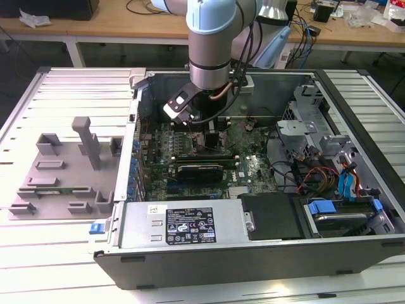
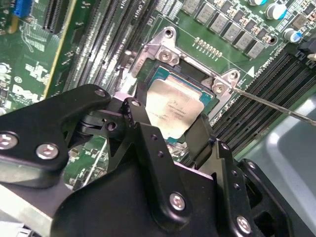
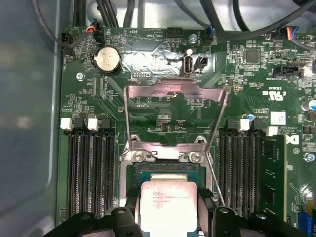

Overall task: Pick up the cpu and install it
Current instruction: 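Place the cpu into insertion slot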

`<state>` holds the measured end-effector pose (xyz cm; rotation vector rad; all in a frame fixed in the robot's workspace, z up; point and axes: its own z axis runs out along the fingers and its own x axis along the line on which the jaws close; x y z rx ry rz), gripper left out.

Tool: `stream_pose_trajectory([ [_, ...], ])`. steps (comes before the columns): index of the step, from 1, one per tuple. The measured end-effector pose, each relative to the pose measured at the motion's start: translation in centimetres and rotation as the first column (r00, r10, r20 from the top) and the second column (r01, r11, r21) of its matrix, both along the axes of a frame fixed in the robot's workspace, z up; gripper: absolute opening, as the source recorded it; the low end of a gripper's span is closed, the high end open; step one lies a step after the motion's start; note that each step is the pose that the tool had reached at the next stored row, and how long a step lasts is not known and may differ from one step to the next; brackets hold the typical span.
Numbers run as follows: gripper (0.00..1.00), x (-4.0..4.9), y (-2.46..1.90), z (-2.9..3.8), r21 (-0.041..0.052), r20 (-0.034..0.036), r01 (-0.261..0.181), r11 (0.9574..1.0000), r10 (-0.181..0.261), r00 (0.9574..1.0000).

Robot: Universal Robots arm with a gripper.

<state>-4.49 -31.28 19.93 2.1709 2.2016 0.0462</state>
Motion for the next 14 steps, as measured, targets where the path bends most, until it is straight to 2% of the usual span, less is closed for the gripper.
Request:
stream_pose_trajectory([
  [2,0.55,0.04,0.05,-0.09,-0.0003,-0.0018,0.000,1.0000,0.000,1.0000],
  [14,0.55,0.34,0.05,-0.18,-0.0001,-0.0014,0.000,1.0000,0.000,1.0000],
])
